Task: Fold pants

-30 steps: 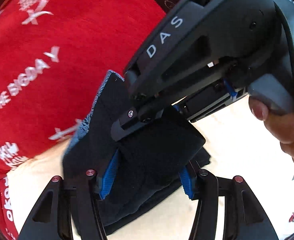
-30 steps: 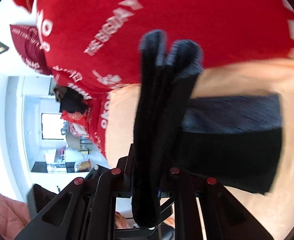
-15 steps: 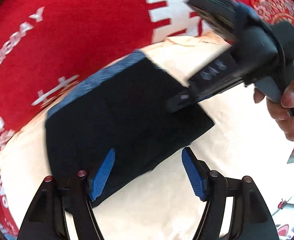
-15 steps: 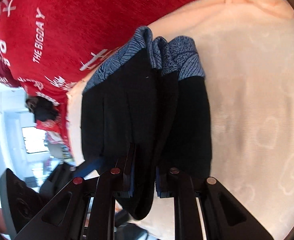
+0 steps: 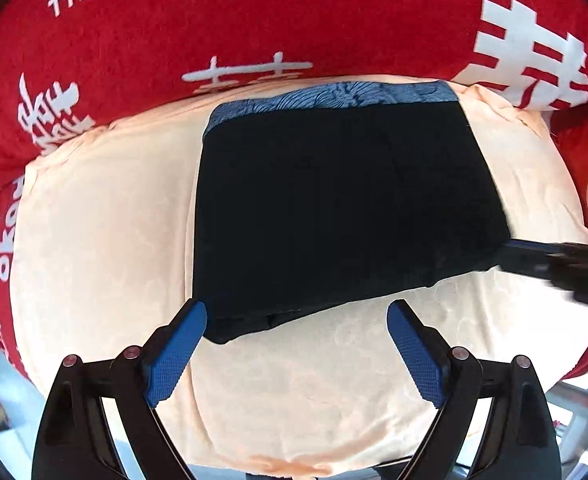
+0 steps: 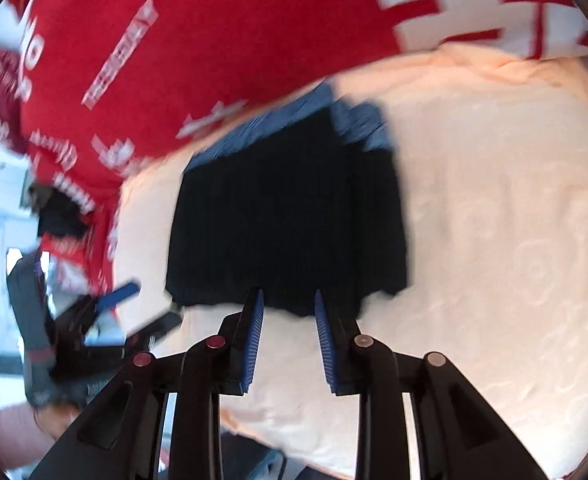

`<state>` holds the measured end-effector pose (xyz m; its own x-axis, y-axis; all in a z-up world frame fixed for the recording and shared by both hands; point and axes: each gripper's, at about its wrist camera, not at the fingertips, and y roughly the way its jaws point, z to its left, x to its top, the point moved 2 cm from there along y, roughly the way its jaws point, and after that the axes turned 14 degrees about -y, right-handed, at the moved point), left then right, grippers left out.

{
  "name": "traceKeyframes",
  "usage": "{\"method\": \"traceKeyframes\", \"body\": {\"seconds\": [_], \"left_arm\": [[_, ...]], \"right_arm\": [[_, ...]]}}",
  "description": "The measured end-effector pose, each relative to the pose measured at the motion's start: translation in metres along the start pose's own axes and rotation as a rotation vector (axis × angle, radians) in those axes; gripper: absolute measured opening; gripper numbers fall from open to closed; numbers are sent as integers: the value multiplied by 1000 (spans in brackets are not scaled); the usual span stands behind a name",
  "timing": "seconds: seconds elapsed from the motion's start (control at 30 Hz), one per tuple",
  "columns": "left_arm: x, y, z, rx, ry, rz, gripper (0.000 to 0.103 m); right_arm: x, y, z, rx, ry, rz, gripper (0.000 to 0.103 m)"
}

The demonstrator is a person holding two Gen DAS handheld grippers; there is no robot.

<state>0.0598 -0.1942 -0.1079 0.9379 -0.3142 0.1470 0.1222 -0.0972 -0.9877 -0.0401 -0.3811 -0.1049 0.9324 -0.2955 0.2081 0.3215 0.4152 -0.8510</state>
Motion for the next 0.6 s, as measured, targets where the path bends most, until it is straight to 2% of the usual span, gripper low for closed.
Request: {"method": "traceKeyframes", "body": {"seconds": [0.07,0.13,0.17,0.2,0.23,0.3,0.33,0.43,0.53,0.6], "left_arm": [[-1,2,0,11,-9,16,93],[1,2,0,16,-5,21,93],[-1,1,-1,4,-6,27,93],[0,2,-2,-7,-7,36,93],[-2,1,-3,-20,-8,50,93],[-4,2,-6,-24,-4,61,93],[-5,2,-8,-24,1,68,93],[-7,-1,-13,-16,11,80,93],[-8,-5,-17,-3,25,82,93],[-8,-5,-19,3,29,91,93]], "right_arm": [[2,22,4,-45,-54,58,29],[4,42,-11,-146,-51,118,31],[4,46,-20,-136,-2,125,31],[4,41,-26,-101,56,97,33],[2,31,-28,-96,92,59,46],[-5,15,-26,-176,76,45,68],[-12,7,-26,-197,75,39,69],[-34,-11,-29,-159,136,34,70],[-54,-20,-29,-192,166,56,79],[-64,-26,-32,-196,196,63,79]]}}
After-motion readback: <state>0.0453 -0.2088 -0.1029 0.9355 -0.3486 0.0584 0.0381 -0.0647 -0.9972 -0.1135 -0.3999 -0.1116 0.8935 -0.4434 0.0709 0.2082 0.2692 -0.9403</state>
